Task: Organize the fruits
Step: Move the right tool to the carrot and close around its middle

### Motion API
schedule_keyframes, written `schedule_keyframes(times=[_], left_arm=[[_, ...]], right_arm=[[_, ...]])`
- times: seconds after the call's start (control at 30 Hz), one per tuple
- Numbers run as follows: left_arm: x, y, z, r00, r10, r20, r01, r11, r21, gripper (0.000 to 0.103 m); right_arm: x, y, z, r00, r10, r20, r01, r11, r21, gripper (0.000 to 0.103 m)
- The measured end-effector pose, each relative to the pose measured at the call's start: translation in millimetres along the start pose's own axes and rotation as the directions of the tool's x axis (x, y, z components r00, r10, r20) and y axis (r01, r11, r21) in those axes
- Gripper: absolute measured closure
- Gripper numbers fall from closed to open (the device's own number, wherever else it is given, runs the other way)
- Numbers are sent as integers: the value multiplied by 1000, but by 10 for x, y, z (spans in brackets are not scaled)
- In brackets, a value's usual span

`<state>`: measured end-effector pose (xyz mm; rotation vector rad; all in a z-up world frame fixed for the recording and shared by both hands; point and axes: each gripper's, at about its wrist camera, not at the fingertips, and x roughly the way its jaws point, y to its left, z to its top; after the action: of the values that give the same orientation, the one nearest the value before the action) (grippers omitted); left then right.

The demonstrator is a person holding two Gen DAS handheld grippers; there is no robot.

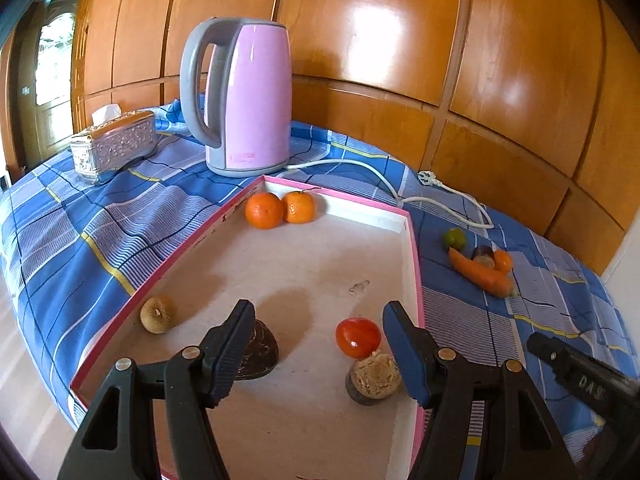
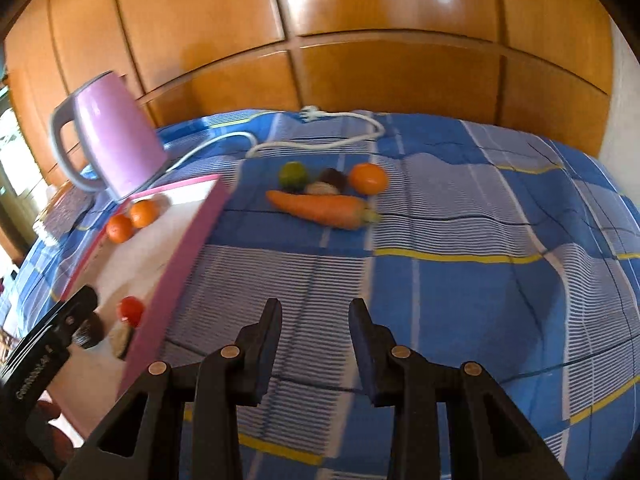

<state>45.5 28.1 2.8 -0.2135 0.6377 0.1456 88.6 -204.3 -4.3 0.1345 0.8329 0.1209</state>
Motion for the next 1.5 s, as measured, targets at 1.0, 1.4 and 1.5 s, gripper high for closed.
schedule_keyframes(times=[1.0, 1.4, 1.5], left_arm=[[118, -215, -39, 991, -124, -59, 126, 991, 39, 36], [159, -260, -64, 988, -131, -86, 136, 989, 59, 36], [167, -254, -68, 987, -133, -91, 138, 989, 55, 36]], right_arm=[[801, -44, 709, 994, 47, -101, -76, 948, -308, 62], [923, 7, 732, 997, 3, -81, -33, 925, -378, 62], [820, -4, 748, 990, 66, -123, -104, 937, -334, 62]])
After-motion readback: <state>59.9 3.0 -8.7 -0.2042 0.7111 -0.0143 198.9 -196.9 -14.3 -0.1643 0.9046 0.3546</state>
